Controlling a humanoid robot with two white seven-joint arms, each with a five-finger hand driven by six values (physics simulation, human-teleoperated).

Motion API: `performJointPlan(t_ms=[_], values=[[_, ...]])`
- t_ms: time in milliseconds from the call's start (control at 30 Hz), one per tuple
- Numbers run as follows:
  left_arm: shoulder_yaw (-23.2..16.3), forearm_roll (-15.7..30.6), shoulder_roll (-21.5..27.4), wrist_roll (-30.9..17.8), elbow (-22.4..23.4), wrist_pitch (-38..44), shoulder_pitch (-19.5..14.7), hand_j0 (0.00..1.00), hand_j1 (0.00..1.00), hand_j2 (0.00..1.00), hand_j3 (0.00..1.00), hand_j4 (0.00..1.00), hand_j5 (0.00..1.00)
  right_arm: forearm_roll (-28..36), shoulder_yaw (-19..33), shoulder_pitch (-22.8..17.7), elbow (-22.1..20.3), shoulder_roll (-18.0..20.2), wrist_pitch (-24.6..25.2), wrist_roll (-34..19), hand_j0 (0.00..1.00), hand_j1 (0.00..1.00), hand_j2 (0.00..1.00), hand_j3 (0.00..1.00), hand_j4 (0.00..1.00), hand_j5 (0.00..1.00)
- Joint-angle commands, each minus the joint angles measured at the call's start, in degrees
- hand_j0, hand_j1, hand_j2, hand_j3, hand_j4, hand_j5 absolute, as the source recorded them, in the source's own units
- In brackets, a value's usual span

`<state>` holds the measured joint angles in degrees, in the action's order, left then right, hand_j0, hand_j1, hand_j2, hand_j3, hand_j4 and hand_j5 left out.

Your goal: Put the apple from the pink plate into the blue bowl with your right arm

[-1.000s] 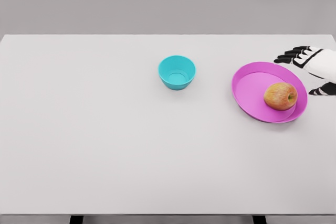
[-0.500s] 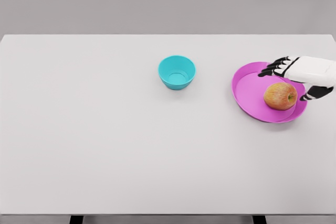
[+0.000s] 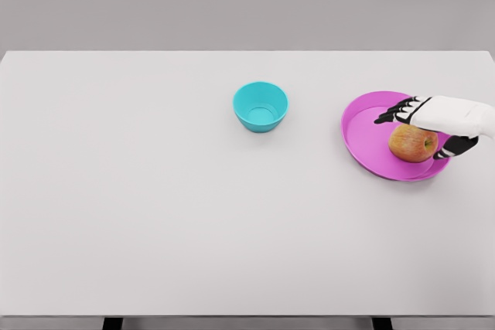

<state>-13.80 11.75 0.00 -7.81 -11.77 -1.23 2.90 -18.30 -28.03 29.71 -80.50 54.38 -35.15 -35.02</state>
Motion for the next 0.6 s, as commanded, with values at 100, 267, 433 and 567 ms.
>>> performJointPlan(t_ms=[100,267,433,567], values=[[0.00,0.03,0.00,-0.01,-0.01,0.00,0.00,1.00,1.00,1.00,1.00,1.00,1.00,0.20,-2.29,1.49,2.02,-1.73,0.15,0.02,1.00,1.00,1.00,1.00,1.00,1.00],[0.00,0.03,0.00,-0.01,-0.01,0.00,0.00,1.00,1.00,1.00,1.00,1.00,1.00,0.11,-3.70,2.46,2.90,-1.73,0.15,0.02,1.00,1.00,1.00,1.00,1.00,1.00],[0.00,0.03,0.00,-0.01,-0.01,0.00,0.00,1.00,1.00,1.00,1.00,1.00,1.00,0.11,-3.61,2.55,2.90,-1.47,0.15,0.02,1.00,1.00,1.00,1.00,1.00,1.00],[0.00,0.03,0.00,-0.01,-0.01,0.00,0.00,1.00,1.00,1.00,1.00,1.00,1.00,0.11,-3.61,2.46,3.51,-1.38,0.15,0.02,1.00,1.00,1.00,1.00,1.00,1.00]])
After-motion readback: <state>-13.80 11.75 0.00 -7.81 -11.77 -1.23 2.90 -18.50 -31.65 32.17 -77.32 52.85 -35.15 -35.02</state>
